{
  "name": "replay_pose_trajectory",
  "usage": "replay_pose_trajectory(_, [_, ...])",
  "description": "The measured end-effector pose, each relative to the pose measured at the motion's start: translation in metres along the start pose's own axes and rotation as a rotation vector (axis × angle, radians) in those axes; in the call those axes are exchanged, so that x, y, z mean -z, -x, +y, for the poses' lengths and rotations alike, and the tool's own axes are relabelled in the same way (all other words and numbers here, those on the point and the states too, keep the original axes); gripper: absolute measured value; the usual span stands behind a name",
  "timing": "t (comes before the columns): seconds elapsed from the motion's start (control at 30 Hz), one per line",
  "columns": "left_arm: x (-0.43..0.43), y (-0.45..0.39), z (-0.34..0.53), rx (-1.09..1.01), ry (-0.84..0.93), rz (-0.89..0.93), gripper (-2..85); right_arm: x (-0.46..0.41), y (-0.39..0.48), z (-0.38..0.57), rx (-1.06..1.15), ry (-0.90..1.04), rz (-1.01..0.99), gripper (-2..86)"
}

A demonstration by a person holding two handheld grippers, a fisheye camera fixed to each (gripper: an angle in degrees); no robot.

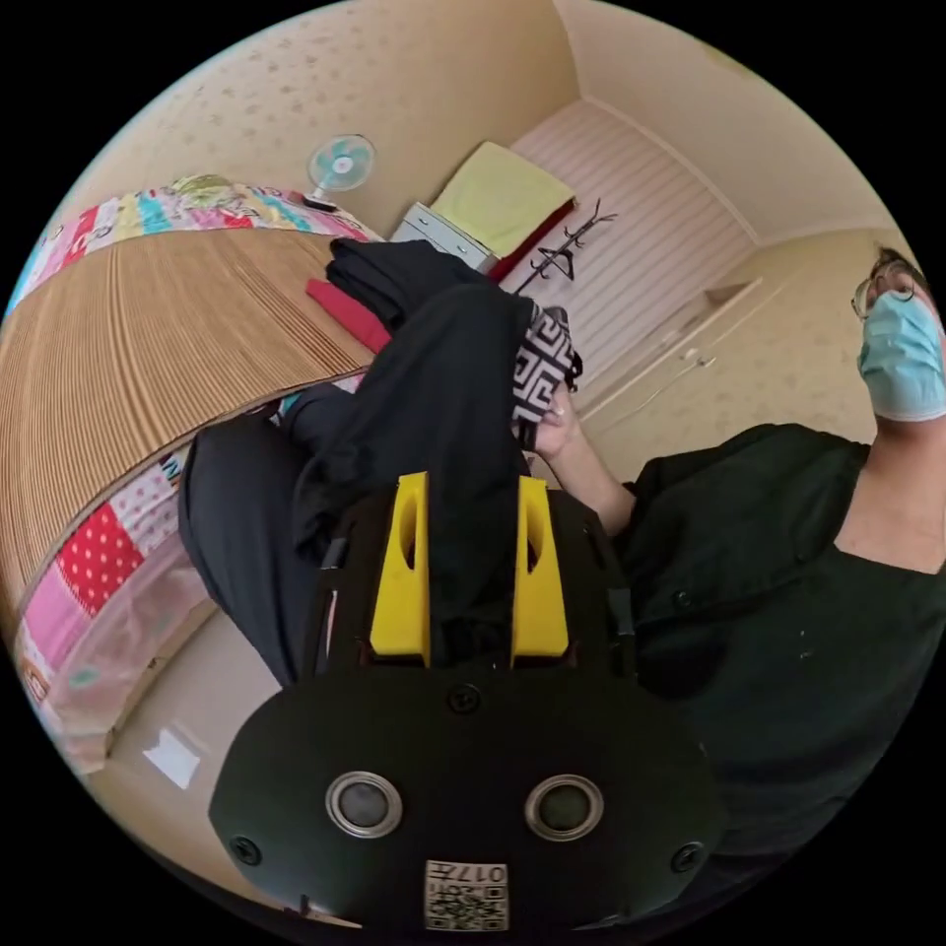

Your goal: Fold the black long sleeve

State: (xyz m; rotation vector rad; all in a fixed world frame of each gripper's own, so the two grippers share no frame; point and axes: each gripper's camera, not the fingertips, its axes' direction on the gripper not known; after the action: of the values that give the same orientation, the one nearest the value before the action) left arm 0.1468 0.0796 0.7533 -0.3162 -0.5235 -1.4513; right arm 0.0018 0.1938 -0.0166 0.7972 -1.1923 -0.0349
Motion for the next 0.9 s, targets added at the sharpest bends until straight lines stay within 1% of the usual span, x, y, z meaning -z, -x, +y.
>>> replay_pose_trajectory(0.07, [-0.017,-0.019,-0.012,-0.015,-0.034,-0.053,15.5,-0.021,0.009,-0.031,0.008,0.008,0.021,8.5])
replay_pose_trajectory(0.13, [-0.016,-0.037,-0.015,-0.008,-0.130,-0.117,16.3,-0.027,0.012,-0.046,-0.008,-0.011,0.034,8.8])
replay_pose_trajectory(0.27, [0.002,-0.066,-0.008,-0.024,-0.228,-0.246,16.6,-0.035,0.013,-0.073,-0.063,-0.018,0.202,9.1])
replay_pose_trajectory(0.3, [0.009,-0.077,-0.004,-0.049,-0.254,-0.274,16.5,-0.037,0.011,-0.077,-0.074,-0.009,0.211,9.1])
replay_pose_trajectory(0.37, [0.014,-0.089,-0.003,-0.092,-0.252,-0.303,15.9,-0.043,-0.007,-0.092,-0.136,0.028,0.197,9.1])
replay_pose_trajectory(0.4, [0.009,-0.090,-0.010,-0.102,-0.203,-0.304,15.6,-0.044,-0.013,-0.095,-0.157,0.039,0.186,9.1])
replay_pose_trajectory(0.43, [0.001,-0.086,-0.018,-0.094,-0.136,-0.306,15.6,-0.050,-0.027,-0.102,-0.202,0.074,0.156,9.0])
replay_pose_trajectory(0.5, [-0.012,-0.075,-0.027,-0.071,-0.094,-0.347,16.6,-0.065,-0.052,-0.113,-0.292,0.166,0.080,8.8])
replay_pose_trajectory(0.53, [-0.019,-0.067,-0.032,-0.061,-0.096,-0.377,16.8,-0.073,-0.071,-0.117,-0.373,0.203,0.009,8.6])
replay_pose_trajectory(0.57, [-0.023,-0.062,-0.035,-0.053,-0.094,-0.383,16.9,-0.081,-0.090,-0.118,-0.451,0.217,-0.072,8.4])
replay_pose_trajectory(0.6, [-0.030,-0.052,-0.043,-0.041,-0.085,-0.380,16.8,-0.084,-0.100,-0.118,-0.491,0.218,-0.112,8.2])
replay_pose_trajectory(0.67, [-0.040,-0.034,-0.057,-0.016,-0.084,-0.396,16.3,-0.099,-0.143,-0.105,-0.686,0.191,-0.271,7.7])
replay_pose_trajectory(0.73, [-0.052,0.003,-0.072,0.063,-0.038,-0.487,11.8,-0.113,-0.177,-0.088,-0.849,0.195,-0.387,7.1])
replay_pose_trajectory(0.77, [-0.053,0.013,-0.075,0.078,-0.012,-0.500,8.3,-0.116,-0.193,-0.082,-0.875,0.201,-0.397,6.7])
replay_pose_trajectory(0.8, [-0.048,0.035,-0.080,0.103,0.032,-0.472,1.4,-0.115,-0.199,-0.082,-0.869,0.209,-0.377,6.5])
replay_pose_trajectory(0.83, [-0.032,0.053,-0.082,0.094,0.046,-0.323,0.5,-0.111,-0.207,-0.082,-0.845,0.233,-0.319,6.0])
replay_pose_trajectory(0.87, [-0.022,0.060,-0.082,0.070,0.039,-0.214,0.1,-0.105,-0.213,-0.084,-0.806,0.266,-0.277,5.4])
replay_pose_trajectory(0.9, [0.010,0.072,-0.079,0.000,-0.036,0.045,-0.3,-0.102,-0.215,-0.085,-0.780,0.288,-0.264,5.1])
